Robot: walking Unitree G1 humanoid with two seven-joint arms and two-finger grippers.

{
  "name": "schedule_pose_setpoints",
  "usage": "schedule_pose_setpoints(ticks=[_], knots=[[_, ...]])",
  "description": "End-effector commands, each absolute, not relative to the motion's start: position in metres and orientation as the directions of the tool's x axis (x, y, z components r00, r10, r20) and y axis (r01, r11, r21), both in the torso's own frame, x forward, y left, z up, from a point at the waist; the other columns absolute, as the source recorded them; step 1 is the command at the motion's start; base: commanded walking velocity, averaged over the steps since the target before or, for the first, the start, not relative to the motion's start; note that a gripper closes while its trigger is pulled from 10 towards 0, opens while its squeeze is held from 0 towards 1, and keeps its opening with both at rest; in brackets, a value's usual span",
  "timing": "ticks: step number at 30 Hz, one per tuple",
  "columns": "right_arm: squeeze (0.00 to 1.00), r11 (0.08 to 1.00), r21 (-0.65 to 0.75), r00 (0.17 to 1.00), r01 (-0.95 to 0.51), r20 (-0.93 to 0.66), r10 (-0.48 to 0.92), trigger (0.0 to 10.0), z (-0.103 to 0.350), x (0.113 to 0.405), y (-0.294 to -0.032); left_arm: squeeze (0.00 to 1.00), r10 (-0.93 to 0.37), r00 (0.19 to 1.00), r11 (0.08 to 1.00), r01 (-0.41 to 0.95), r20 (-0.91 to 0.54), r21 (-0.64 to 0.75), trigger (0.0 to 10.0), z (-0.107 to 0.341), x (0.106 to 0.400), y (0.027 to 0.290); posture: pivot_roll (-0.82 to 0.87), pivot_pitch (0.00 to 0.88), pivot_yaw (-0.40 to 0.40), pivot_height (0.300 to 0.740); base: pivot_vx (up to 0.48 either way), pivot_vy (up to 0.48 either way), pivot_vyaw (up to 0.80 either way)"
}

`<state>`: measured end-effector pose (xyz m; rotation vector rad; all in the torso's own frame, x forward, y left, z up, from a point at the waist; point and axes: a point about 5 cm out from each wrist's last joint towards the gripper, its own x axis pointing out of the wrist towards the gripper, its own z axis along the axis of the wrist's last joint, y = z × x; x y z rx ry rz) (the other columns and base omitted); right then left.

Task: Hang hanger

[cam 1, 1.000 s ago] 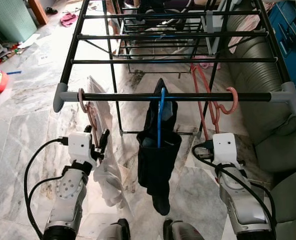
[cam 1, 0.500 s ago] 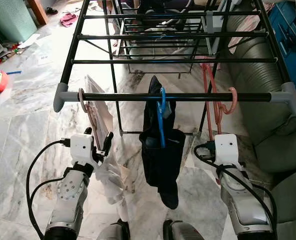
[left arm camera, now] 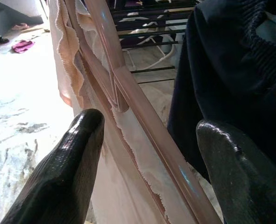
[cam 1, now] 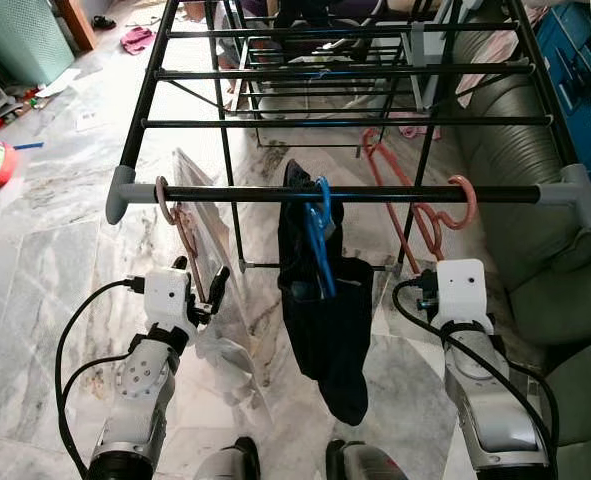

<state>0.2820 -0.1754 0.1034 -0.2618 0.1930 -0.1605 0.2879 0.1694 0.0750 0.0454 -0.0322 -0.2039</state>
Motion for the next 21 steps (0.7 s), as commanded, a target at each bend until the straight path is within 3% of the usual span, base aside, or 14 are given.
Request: schedule_pose_setpoints(ticks=[1,21], knots=[[1.00,0.951,-0.284,0.975,0.125,-0.139,-0.170,10.0,0.108,0.279,-0.174,0.00,-0.208,0.978,0.976,0.209,-0.019,0.055,10.0,0.067,0.285,0.172,-0.12,0.198,0.077,0.740,0.000,0.000,0.00],[1.00,0.931,-0.343,0.992,0.124,0.013,-0.127,10.0,0.127,0.263,-0.172,0.00,-0.246,0.966,0.967,0.250,-0.080,0.042,10.0,0.055,0.279,0.167,-0.13,0.212,0.079,0.740,0.000,0.000,0.00]])
